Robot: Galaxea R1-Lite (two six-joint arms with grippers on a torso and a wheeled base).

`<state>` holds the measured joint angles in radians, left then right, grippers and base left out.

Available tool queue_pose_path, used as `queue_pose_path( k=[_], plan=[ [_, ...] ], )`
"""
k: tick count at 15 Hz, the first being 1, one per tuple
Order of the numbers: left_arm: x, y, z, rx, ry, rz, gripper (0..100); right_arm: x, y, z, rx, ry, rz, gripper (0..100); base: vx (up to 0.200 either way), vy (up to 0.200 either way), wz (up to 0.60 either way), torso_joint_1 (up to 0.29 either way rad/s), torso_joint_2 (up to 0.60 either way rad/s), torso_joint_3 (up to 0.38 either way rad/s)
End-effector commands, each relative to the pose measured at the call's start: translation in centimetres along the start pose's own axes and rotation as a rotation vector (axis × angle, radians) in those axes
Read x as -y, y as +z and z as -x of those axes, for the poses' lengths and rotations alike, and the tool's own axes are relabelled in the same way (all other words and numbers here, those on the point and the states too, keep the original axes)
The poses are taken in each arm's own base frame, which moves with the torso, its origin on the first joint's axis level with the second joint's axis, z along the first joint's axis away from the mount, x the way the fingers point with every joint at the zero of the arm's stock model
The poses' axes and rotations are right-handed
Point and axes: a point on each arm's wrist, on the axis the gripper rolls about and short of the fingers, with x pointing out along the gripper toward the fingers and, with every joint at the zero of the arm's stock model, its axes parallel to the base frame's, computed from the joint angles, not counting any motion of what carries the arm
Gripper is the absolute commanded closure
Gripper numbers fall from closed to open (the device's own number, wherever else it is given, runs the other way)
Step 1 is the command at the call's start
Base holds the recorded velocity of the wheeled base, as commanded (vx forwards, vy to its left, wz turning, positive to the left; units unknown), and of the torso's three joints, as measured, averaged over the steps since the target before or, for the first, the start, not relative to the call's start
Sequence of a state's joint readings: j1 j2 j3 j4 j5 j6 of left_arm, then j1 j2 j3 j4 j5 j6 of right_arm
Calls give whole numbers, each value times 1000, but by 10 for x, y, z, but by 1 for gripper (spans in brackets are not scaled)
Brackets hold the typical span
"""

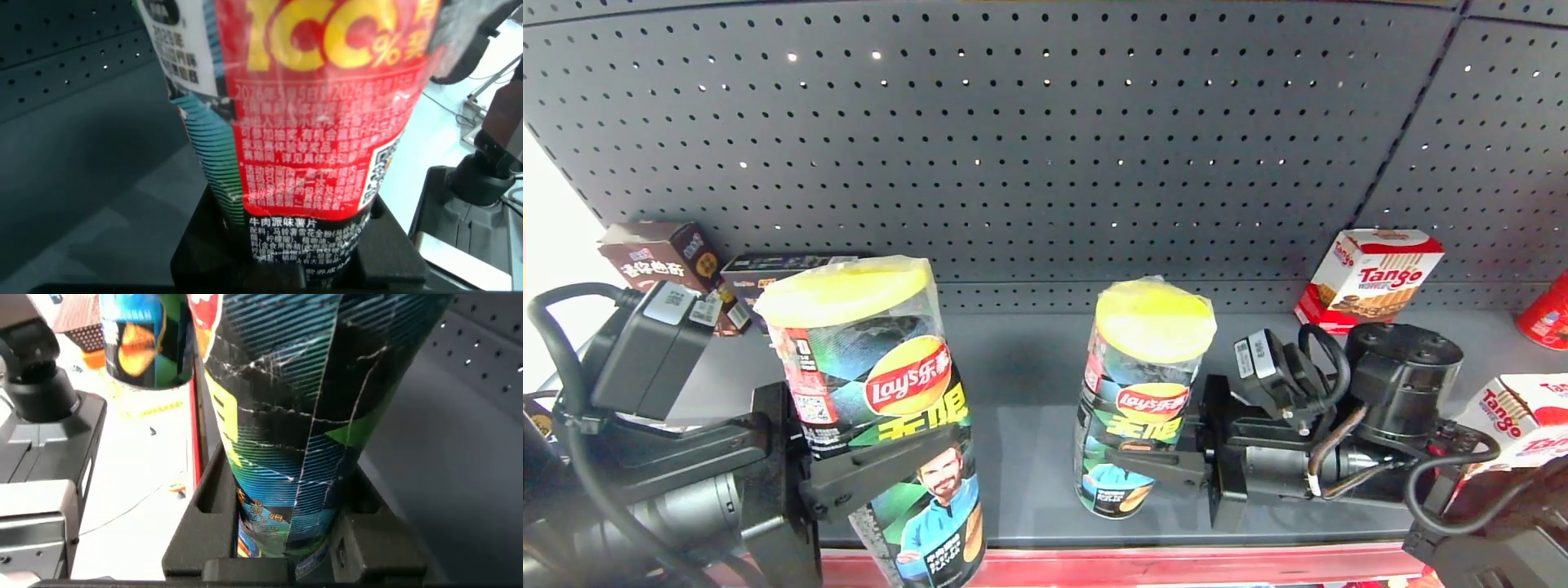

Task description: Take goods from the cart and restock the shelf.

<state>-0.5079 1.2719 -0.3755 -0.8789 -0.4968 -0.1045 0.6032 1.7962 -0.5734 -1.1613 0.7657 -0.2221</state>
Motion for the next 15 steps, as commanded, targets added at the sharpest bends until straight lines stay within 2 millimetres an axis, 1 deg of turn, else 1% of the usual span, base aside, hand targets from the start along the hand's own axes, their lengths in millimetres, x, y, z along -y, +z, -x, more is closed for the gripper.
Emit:
queue_pose_path(
  k=[1, 4, 8, 9, 10, 13, 15],
  plan=[
    [0, 0, 0, 0, 0, 0, 100, 3, -12, -6, -19, 13, -20, 100, 0, 0, 0, 0, 0, 0],
    [0, 0, 0, -1, 0, 0, 100, 8, -16, -15, -16, 20, -18, 100, 0, 0, 0, 0, 0, 0],
    [0, -1, 0, -4, 0, 2, 100, 4, -18, -29, -12, 48, -16, 100, 0, 0, 0, 0, 0, 0],
    [0, 0, 0, -1, 0, 0, 100, 3, -18, -30, -13, 51, -17, 0, 0, 0, 0, 0, 0, 0],
    [0, 0, 0, -1, 0, 0, 100, 3, -17, -30, -12, 51, -16, 0, 0, 0, 0, 0, 0, 0],
    [0, -4, 1, -12, 1, 8, 100, 7, -12, -16, -9, 12, -9, 0, 0, 0, 0, 0, 0, 0],
    [2, -3, 4, -5, 0, 4, 100, 7, -1, 5, 1, -35, 7, 0, 0, 0, 0, 0, 0, 0]
  ],
)
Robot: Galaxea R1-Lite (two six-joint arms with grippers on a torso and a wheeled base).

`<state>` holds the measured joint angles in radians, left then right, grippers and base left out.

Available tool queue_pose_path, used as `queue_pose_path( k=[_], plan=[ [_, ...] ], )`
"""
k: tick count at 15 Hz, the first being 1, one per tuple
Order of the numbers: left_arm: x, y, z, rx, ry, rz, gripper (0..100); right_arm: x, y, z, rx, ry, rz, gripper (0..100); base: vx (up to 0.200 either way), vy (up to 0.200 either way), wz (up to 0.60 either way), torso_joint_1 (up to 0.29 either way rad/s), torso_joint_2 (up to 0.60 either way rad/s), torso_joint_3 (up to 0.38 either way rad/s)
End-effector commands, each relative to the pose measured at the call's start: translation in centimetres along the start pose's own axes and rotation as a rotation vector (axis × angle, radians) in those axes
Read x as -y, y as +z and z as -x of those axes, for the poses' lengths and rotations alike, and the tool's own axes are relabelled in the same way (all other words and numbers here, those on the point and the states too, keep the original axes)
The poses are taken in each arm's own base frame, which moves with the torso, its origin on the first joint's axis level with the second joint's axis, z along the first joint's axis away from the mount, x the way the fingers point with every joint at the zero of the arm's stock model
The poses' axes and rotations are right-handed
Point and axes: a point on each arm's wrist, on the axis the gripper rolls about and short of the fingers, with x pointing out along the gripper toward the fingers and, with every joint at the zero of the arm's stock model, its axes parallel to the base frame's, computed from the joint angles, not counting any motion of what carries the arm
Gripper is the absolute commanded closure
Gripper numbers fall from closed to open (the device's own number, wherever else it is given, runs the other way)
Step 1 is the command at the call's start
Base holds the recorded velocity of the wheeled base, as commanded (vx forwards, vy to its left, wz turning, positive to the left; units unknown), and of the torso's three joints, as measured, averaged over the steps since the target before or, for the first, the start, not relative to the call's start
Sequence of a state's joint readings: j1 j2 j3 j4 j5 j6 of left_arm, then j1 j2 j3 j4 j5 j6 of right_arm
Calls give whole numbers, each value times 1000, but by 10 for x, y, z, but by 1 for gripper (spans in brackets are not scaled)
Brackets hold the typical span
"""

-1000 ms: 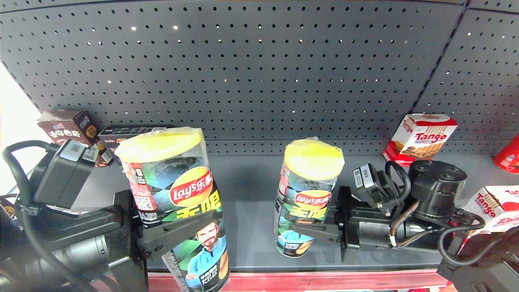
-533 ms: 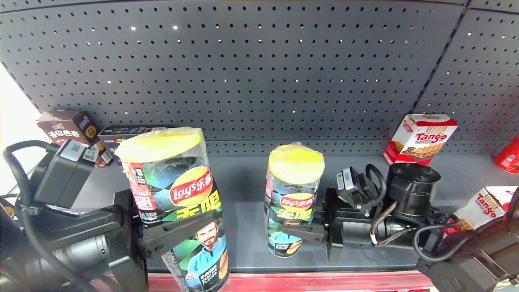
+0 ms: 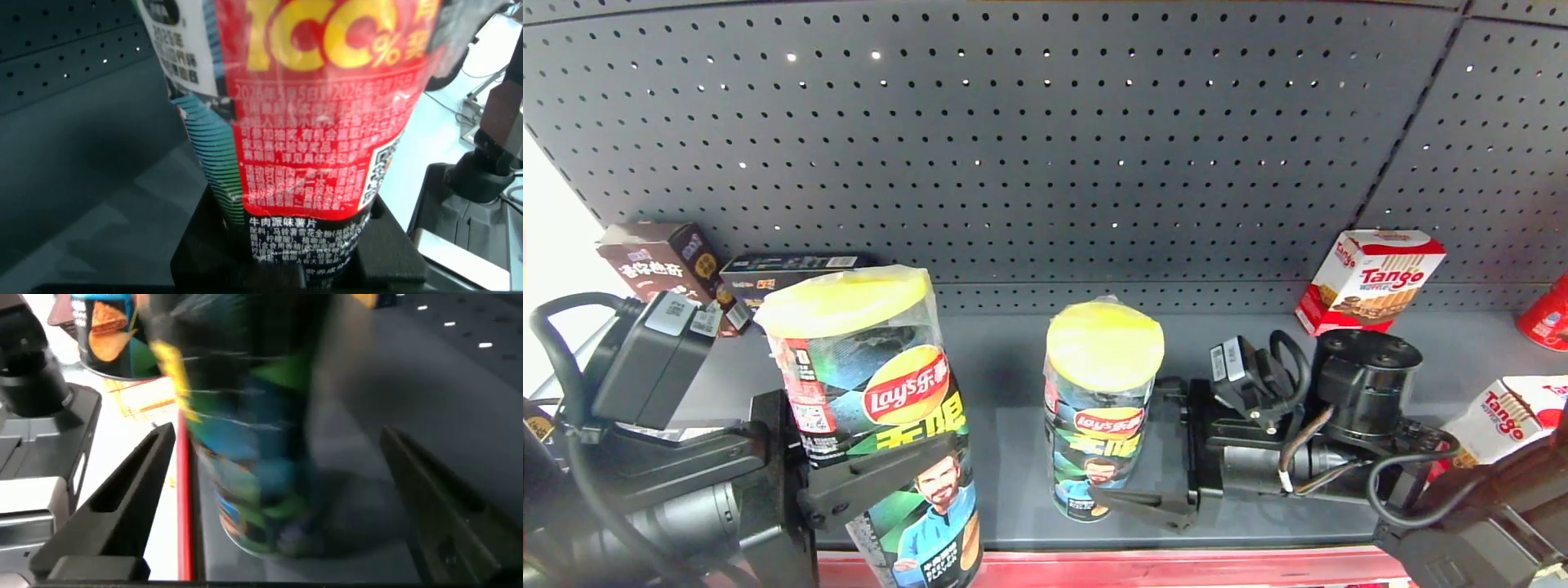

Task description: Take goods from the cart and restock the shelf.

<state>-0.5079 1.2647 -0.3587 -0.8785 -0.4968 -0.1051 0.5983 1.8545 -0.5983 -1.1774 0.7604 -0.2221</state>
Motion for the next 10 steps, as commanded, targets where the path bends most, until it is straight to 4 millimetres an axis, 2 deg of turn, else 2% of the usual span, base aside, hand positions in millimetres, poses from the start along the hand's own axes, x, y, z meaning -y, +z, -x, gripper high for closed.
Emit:
queue_pose_path(
  k=[1, 7, 10],
  plan=[
    [1, 1, 1, 5, -1, -2, 100, -1, 14, 20, 21, -44, 25, 0, 0, 0, 0, 0, 0, 0],
    [1, 1, 2, 5, -1, -2, 100, -8, 49, 85, 73, -209, 104, 0, 0, 0, 0, 0, 0, 0],
    [1, 2, 2, 11, -1, -5, 100, -16, 79, 123, 114, -330, 155, 0, 0, 0, 0, 0, 0, 0]
  ],
)
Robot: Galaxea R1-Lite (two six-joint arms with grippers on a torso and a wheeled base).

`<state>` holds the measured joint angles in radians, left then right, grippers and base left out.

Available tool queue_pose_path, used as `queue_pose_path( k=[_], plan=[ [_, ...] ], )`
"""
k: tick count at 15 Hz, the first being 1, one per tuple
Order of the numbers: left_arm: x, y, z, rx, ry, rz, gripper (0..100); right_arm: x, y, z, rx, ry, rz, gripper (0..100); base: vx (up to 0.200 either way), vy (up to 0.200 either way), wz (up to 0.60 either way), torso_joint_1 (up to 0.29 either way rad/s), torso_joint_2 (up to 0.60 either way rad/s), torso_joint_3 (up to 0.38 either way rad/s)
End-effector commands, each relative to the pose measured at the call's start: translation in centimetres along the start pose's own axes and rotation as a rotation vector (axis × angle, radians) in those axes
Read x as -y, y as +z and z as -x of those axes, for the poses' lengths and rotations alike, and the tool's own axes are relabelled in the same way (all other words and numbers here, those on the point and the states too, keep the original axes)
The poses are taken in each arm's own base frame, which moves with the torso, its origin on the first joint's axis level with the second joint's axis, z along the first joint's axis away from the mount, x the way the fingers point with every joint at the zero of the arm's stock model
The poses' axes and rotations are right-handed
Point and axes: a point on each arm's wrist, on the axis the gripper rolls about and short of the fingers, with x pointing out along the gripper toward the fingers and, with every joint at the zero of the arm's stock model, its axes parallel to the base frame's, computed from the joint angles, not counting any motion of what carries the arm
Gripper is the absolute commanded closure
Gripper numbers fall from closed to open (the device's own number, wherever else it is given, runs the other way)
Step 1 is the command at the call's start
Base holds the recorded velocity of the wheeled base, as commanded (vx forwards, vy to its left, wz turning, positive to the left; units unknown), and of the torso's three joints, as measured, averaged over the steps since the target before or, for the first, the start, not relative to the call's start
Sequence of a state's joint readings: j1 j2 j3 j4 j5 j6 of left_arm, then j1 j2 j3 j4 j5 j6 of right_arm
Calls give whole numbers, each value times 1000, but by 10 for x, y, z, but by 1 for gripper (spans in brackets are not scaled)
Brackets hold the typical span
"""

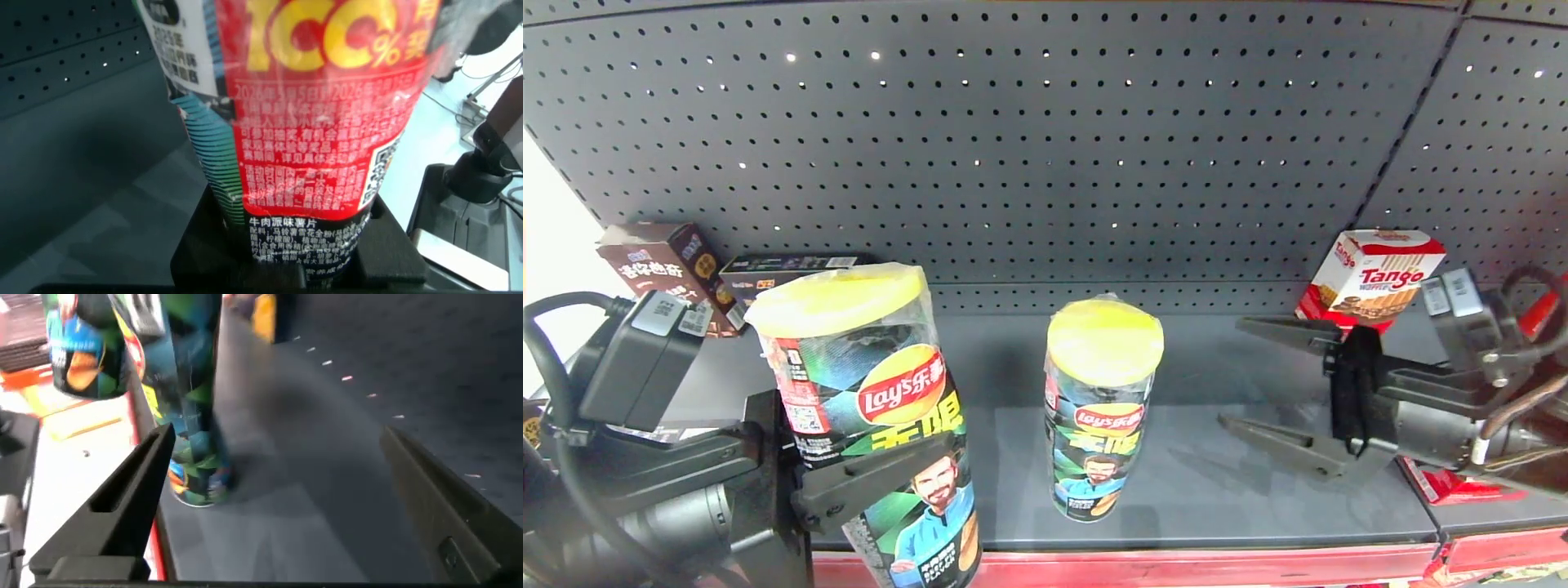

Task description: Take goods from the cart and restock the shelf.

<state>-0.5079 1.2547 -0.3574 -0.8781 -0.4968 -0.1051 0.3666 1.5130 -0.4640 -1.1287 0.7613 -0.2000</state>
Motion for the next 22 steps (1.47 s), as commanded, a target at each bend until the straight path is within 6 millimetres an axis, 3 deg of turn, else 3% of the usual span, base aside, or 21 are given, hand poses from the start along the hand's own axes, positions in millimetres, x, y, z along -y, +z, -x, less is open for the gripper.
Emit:
queue_pose_path(
  k=[1, 2, 4, 7, 9, 12, 14, 19, 22],
  plan=[
    [0, 1, 0, 5, -1, -2, 100, 2, 37, 37, 60, -134, 74, 0, 0, 0, 0, 0, 0, 0],
    [1, 3, 1, 13, 0, -6, 100, 5, 51, 60, 59, -322, 105, 0, 0, 0, 0, 0, 0, 0],
    [2, 4, 3, 21, -1, -11, 100, -3, 60, 86, 41, -546, 124, 0, 0, 0, 0, 0, 0, 0],
    [2, 5, 2, 23, -4, -12, 100, -26, 46, 114, -30, -761, 84, 0, 0, 0, 0, 0, 0, 0],
    [2, 3, 3, 19, -4, -10, 100, -56, 20, 135, -90, -885, 30, 0, 0, 0, 0, 0, 0, 0],
    [3, 5, 3, 24, -7, -13, 100, -88, -2, 154, -104, -982, -14, 0, 0, 0, 0, 0, 0, 0],
    [4, 2, 4, 13, -11, -7, 100, -103, -3, 159, -81, -999, -41, 0, 0, 0, 0, 0, 0, 0],
    [6, -1, 10, 12, -4, -8, 100, -172, -28, 179, -103, -997, -80, 0, 0, 0, 0, 0, 0, 0],
    [7, -4, 14, 6, -2, -3, 100, -182, -37, 183, -132, -1044, -107, 0, 0, 0, 0, 0, 0, 0]
  ],
)
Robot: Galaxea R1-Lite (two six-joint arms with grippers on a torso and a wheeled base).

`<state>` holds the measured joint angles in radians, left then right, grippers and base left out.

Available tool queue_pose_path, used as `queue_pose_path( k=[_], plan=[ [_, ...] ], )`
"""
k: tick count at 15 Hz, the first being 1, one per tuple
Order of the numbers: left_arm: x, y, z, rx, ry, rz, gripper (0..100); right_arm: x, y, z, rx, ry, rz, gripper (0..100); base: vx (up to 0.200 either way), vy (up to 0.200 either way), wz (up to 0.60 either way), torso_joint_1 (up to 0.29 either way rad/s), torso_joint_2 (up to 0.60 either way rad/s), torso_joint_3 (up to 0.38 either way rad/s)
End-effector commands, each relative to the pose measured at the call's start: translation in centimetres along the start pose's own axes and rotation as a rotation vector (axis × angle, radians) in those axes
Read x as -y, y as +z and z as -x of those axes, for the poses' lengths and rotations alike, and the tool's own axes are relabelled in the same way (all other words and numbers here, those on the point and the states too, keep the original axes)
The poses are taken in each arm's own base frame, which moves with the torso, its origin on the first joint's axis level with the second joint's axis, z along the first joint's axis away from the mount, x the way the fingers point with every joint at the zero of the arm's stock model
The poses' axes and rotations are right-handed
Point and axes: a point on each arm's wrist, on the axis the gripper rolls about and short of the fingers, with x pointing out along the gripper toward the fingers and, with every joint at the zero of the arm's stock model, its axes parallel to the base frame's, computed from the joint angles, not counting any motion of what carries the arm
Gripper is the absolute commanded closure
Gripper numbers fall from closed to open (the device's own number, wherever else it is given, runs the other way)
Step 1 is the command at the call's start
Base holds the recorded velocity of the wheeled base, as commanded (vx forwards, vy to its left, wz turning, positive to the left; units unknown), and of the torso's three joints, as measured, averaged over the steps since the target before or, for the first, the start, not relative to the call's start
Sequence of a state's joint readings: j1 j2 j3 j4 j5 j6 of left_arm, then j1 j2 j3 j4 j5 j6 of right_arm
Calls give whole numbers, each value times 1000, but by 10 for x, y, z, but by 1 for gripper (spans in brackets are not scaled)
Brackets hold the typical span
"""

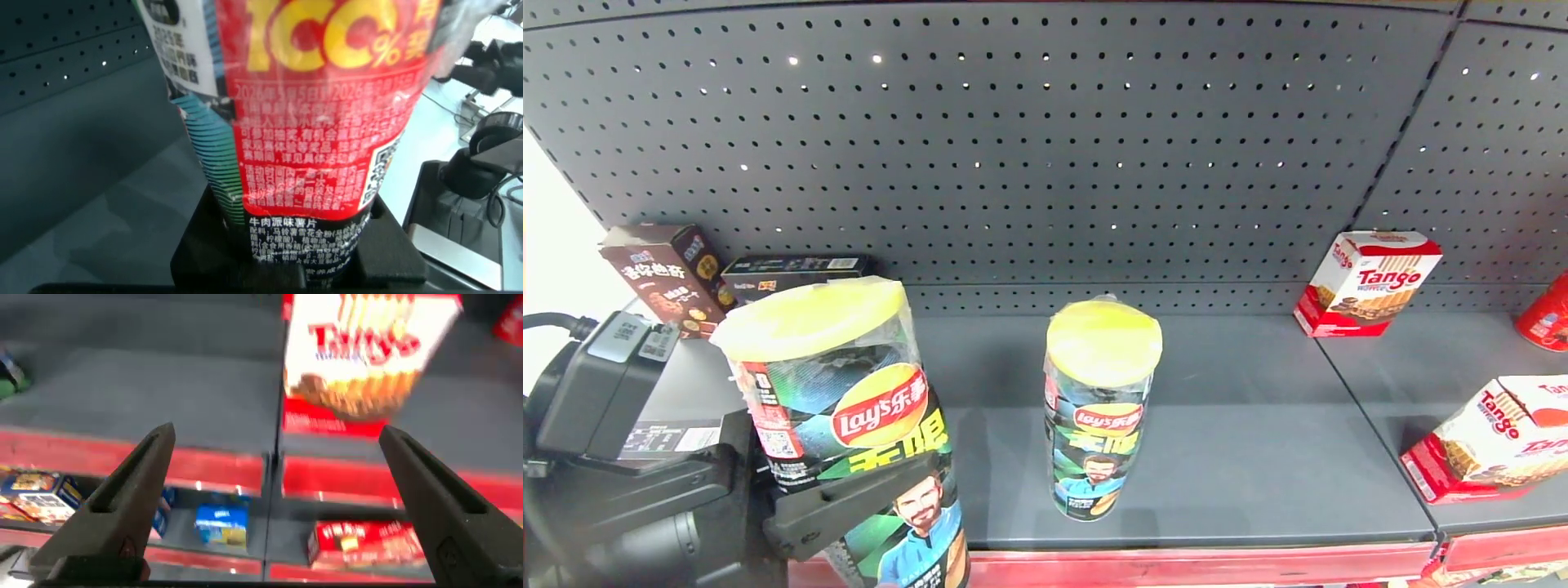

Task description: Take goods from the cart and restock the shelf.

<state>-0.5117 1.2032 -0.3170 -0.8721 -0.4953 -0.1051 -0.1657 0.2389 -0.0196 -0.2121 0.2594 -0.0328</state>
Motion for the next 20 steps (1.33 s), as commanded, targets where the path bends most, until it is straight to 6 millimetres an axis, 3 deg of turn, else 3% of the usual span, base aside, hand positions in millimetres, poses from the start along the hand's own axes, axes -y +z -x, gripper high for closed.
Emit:
queue_pose_path(
  k=[1, 5, 9, 11, 13, 20],
  plan=[
    [1, 0, 2, 6, 0, -2, 100, -3, -10, 13, 79, -41, 24, 0, 0, 0, 0, 0, 0, 0],
    [1, 0, 3, 6, 2, -2, 100, 3, -24, 14, -49, -328, -7, 0, 0, 0, 0, 0, 0, 0],
    [-1, 7, -2, 24, -2, -17, 100, 6, -24, 15, -39, -489, -61, 0, 0, 0, 0, 0, 0, 0],
    [-1, 5, -2, 18, -1, -13, 100, 6, -24, 15, -36, -466, -66, 0, 0, 0, 0, 0, 0, 0],
    [0, 1, 1, 3, 3, -5, 100, 2, -29, 14, -102, -291, -38, 0, 0, 0, 0, 0, 0, 0],
    [0, -4, -3, -25, -9, -25, 100, 2, -29, 14, -97, -279, -41, 0, 0, 0, 0, 0, 0, 0]
  ],
)
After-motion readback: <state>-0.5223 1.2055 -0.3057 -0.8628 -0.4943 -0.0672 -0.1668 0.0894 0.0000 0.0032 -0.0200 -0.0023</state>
